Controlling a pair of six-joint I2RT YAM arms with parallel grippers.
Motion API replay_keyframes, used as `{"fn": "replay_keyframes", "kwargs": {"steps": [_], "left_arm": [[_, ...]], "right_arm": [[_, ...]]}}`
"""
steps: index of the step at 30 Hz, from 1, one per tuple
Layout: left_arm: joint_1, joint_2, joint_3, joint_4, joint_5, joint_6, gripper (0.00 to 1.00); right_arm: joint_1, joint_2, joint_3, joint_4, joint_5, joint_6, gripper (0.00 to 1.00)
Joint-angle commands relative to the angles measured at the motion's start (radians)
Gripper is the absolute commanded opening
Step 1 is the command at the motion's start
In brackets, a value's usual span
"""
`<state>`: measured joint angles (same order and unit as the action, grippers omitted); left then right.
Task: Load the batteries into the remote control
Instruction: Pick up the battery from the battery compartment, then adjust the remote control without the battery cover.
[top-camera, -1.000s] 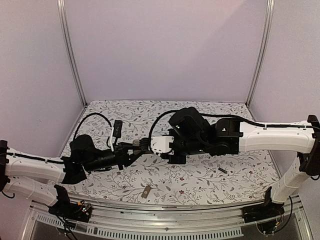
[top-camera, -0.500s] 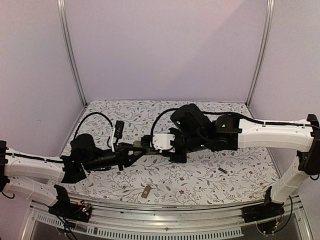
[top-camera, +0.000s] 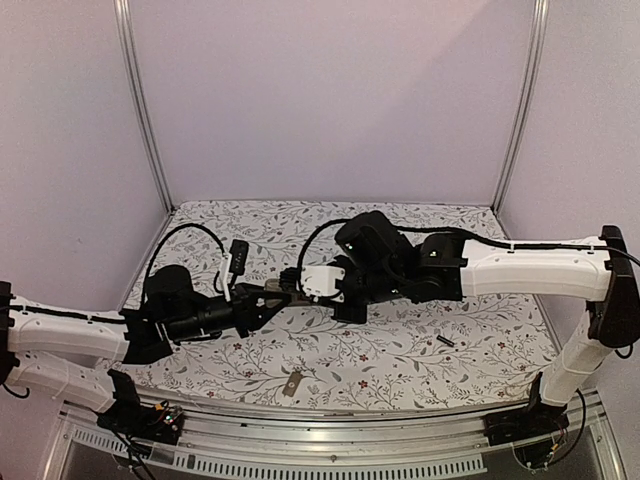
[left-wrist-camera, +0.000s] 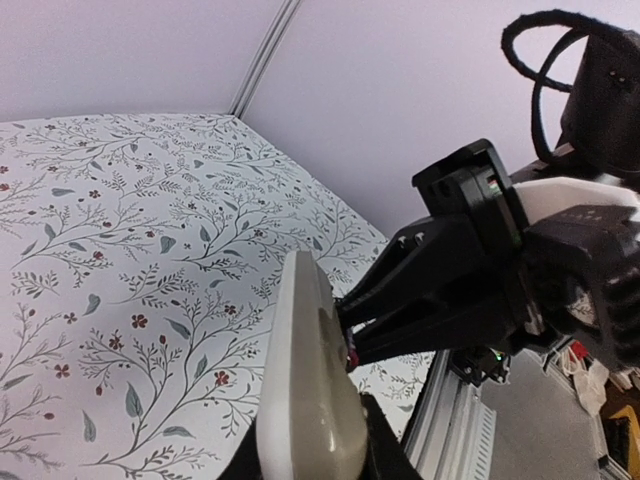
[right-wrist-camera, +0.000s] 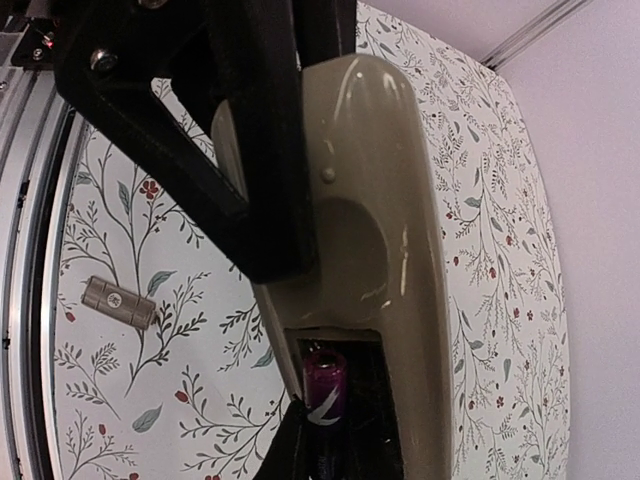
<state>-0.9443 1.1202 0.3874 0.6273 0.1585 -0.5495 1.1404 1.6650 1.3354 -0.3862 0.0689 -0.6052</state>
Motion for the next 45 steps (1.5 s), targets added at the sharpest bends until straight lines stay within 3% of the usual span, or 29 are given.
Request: {"fn": "replay_keyframes", "kwargs": {"steps": [1,8,19,26,31,36,38,41,45], "left_arm": [[-0.008,-0.047,0.030,0.065,0.039,0.015,0.00],[-0.008,-0.047,0.030,0.042,0.015,0.006,0.00],[-0.003,-0.043,0.001,0.017,-0.110,-0.040,0.00],[0.134,0.104,-0.144,0.315,0.072,-0.306,0.00],[0.148,0.279,-0.209,0.592,0.153,-0.411,0.00],[0.153,0.534,-0.269,1.084,0.200,-0.505,0.00],[0.166,0.672,-0.258,1.205,0.210,-0.578,0.00],[0.176,0.822,-0.204,1.213,0.246,-0.657,0.00],[0.168,0.779,-0.178,1.206,0.236,-0.587,0.00]], "right_arm": [[-0.018,0.020,-0.018,0.011,0.042,0.007,0.09],[-0.019,-0.003,0.020,-0.028,0.056,0.013,0.06],[-0.019,0.029,0.126,-0.279,0.091,0.097,0.04],[-0.025,0.051,0.138,-0.286,0.130,0.095,0.04],[-0.026,0.087,0.173,-0.301,0.140,0.047,0.04],[-0.011,0.130,0.204,-0.340,0.165,0.019,0.05],[-0.011,0.150,0.208,-0.344,0.164,0.016,0.05],[-0.013,0.159,0.197,-0.335,0.139,0.015,0.05],[-0.021,0.169,0.176,-0.315,0.113,0.018,0.05]]}}
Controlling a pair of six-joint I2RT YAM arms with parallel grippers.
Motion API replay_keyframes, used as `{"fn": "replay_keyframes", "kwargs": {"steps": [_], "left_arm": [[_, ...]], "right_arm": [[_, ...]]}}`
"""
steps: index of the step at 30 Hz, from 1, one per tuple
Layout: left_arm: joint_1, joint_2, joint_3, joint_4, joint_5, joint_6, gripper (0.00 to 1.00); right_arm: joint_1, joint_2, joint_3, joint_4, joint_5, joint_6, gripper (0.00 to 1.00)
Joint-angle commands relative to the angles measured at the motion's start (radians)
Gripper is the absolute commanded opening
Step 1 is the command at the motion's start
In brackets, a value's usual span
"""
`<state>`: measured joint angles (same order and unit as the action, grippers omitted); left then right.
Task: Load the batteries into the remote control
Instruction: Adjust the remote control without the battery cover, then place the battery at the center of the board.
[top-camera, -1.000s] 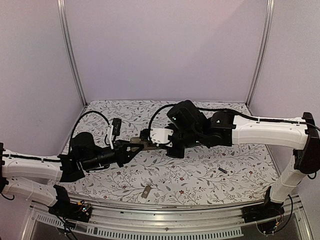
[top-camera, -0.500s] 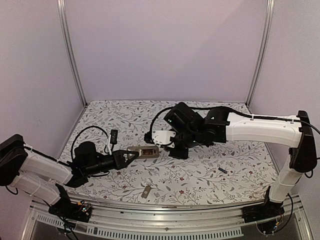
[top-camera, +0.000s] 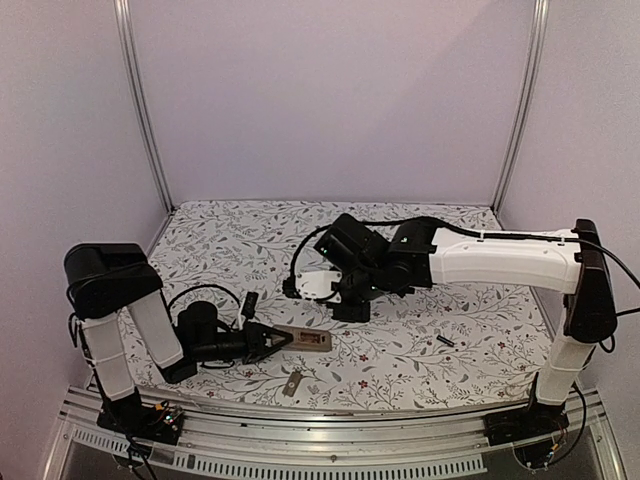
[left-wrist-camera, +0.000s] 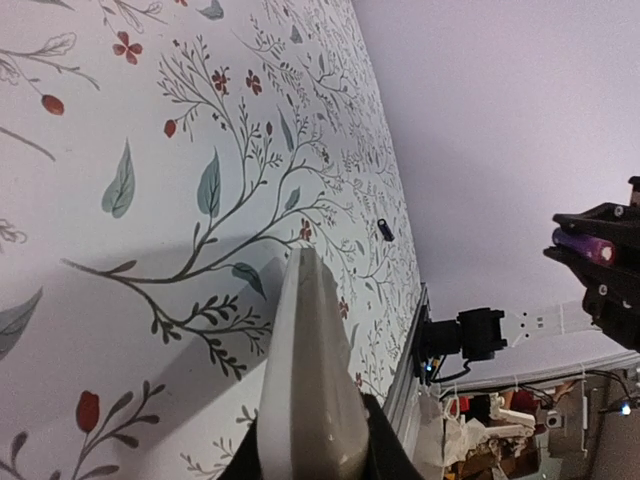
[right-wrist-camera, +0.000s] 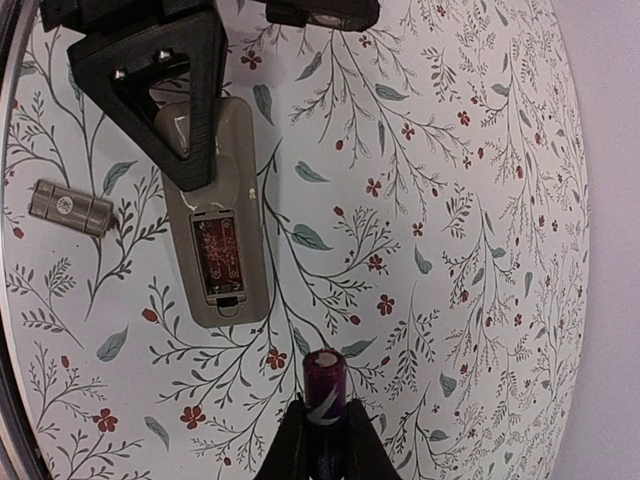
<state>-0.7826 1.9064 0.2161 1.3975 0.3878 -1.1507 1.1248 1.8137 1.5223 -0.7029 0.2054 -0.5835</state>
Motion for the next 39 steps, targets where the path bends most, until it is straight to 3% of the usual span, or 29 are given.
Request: {"fn": "replay_keyframes", "kwargs": {"steps": [1,7,10,20,29,39], "left_arm": [[0.009,-0.030,-0.009,0.418,-0.008,0.032,0.00],[0.004,-0.205,0.019,0.070,-0.090,0.190,0.00],[0.006,-0.226,0.033,-0.006,-0.133,0.216,0.00],[0.009,-0.074,0.055,0.136,-0.072,0.139,0.00],[0.009,-0.170,0.057,-0.090,-0.157,0.208,0.00],[0.009,-0.197,0.055,-0.121,-0.169,0.235,0.00]], "right_arm": [[-0.008,0.022,-0.015,0.006,-0.028,-0.001,0.05],[-0.028,0.013,-0.043,0.032,-0.050,0.001,0.05],[-0.036,0.010,-0.068,0.045,-0.057,0.006,0.06],[-0.060,-0.009,-0.130,0.080,-0.079,0.005,0.07],[-0.140,0.011,-0.184,0.015,-0.230,0.105,0.11],[-0.203,0.082,-0.268,-0.001,-0.297,0.237,0.14]]}}
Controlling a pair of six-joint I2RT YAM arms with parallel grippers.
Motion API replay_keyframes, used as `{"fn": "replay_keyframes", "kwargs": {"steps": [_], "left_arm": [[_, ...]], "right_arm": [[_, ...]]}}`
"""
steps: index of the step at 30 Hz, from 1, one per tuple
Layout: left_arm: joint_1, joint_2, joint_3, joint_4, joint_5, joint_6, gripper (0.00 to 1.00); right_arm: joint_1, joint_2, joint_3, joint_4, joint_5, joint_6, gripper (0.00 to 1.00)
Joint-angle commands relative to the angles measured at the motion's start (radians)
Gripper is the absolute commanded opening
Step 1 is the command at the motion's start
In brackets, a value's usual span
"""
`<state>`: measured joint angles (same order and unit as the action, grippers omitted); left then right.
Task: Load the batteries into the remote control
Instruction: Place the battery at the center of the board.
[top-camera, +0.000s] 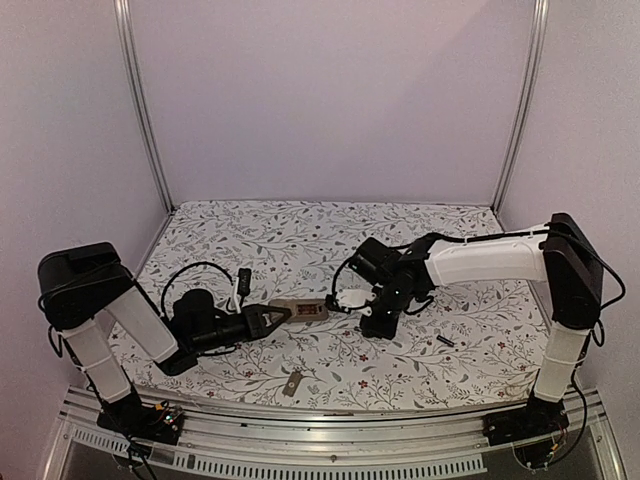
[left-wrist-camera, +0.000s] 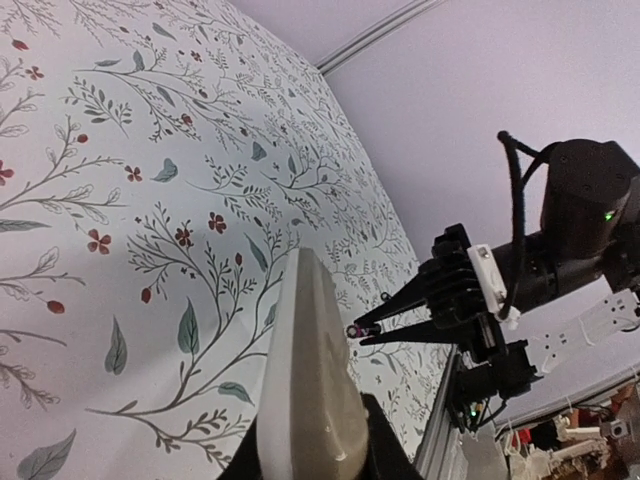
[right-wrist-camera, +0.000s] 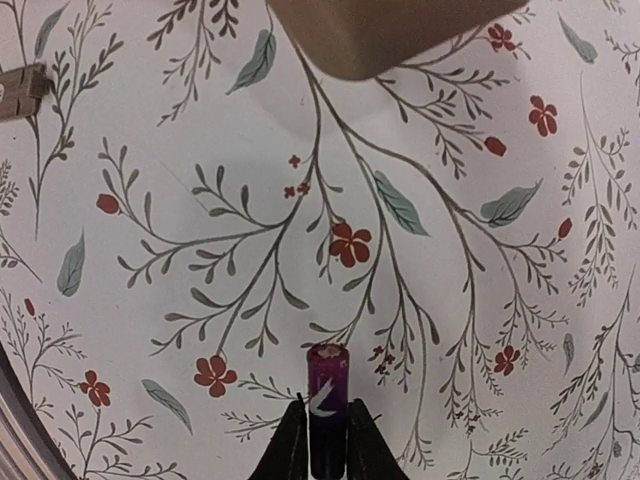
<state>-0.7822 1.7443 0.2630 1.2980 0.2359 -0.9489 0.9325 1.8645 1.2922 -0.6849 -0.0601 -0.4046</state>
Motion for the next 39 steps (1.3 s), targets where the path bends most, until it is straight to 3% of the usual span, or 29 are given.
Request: {"fn": "replay_keyframes", "kwargs": {"steps": [1,17,27,31,39], "left_arm": [[0.009,-0.044,0.008,-0.028,-0.019,0.036,0.00],[0.006,-0.269,0.027,-0.271,-0.095,0.183,0.00],[0.005,-0.361,0.034,-0.358,-0.120,0.235,0.00],[0.005,-0.388,0.032,-0.371,-0.133,0.247,0.00],[0.005,-0.411,0.038,-0.401,-0.131,0.261,0.00]], "right_arm": [[-0.011,0.041,-0.047,-0.017,-0.027,0.056,0.15],[-0.011,0.058,-0.064,0.012,-0.021,0.056,0.24],[-0.022,-0.034,-0.051,0.055,-0.049,0.069,0.52],[-0.039,-0.127,-0.121,0.150,-0.040,0.146,0.59],[-0.042,-0.260,-0.349,0.327,0.005,0.365,0.57]]}}
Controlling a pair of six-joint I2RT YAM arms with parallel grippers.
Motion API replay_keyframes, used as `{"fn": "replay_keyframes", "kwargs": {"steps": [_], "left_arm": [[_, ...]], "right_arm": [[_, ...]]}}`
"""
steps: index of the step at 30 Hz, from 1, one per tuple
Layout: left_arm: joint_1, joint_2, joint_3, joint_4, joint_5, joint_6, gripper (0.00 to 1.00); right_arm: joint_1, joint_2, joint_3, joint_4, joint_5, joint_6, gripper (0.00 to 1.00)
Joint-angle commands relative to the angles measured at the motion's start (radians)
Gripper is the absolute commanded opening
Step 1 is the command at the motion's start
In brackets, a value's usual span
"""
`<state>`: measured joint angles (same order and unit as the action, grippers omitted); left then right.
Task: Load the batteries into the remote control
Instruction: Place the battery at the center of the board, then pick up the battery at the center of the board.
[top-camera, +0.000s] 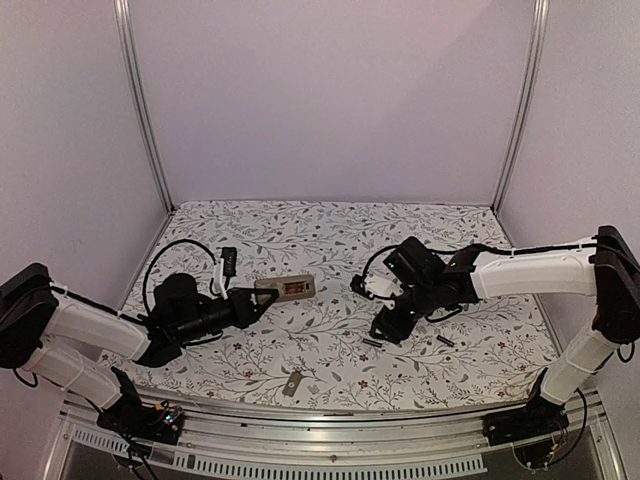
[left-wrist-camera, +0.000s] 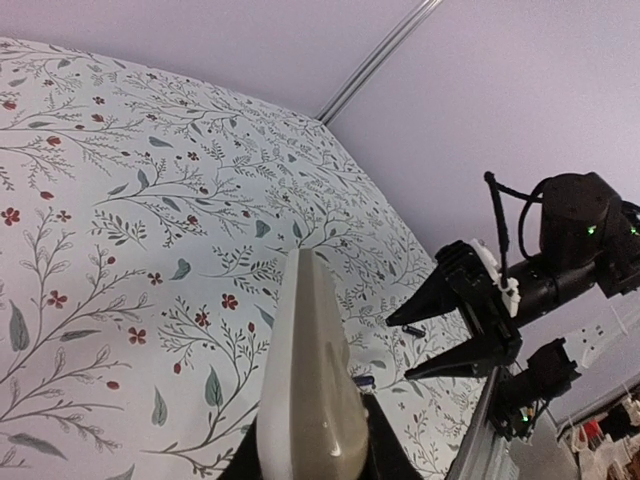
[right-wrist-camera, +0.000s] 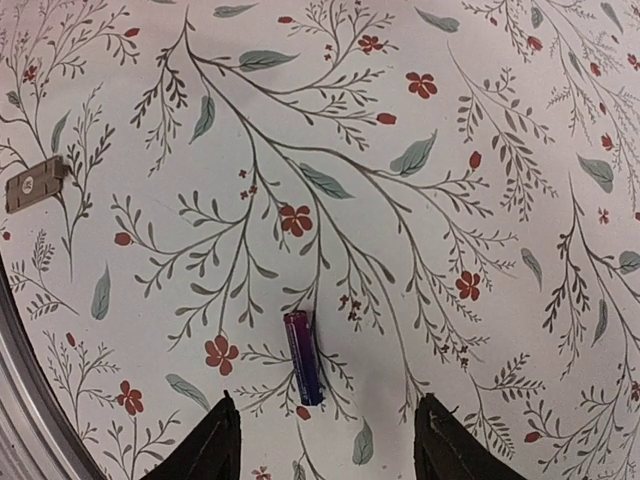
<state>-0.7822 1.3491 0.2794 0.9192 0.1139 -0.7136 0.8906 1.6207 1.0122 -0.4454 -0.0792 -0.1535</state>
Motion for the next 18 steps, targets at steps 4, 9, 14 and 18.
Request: {"fn": "replay_keyframes", "kwargs": {"steps": [4,9,14,18], "left_arm": [[0.006,-0.025,0.024,-0.027,-0.006,0.022,0.00],[0.005,-0.038,0.030,-0.044,-0.014,0.030,0.00],[0.006,-0.038,0.035,-0.051,-0.014,0.031,0.00],[0.005,-0.041,0.036,-0.051,-0.017,0.032,0.00]], "right_arm": [[0.019,-0.010,-0.118,0.127,0.018,0.145,0.56],[0.023,-0.014,-0.183,0.205,0.045,0.175,0.53],[0.021,0.034,-0.174,0.228,0.000,0.164,0.46],[0.024,0.057,-0.166,0.225,0.000,0.164,0.39]]}}
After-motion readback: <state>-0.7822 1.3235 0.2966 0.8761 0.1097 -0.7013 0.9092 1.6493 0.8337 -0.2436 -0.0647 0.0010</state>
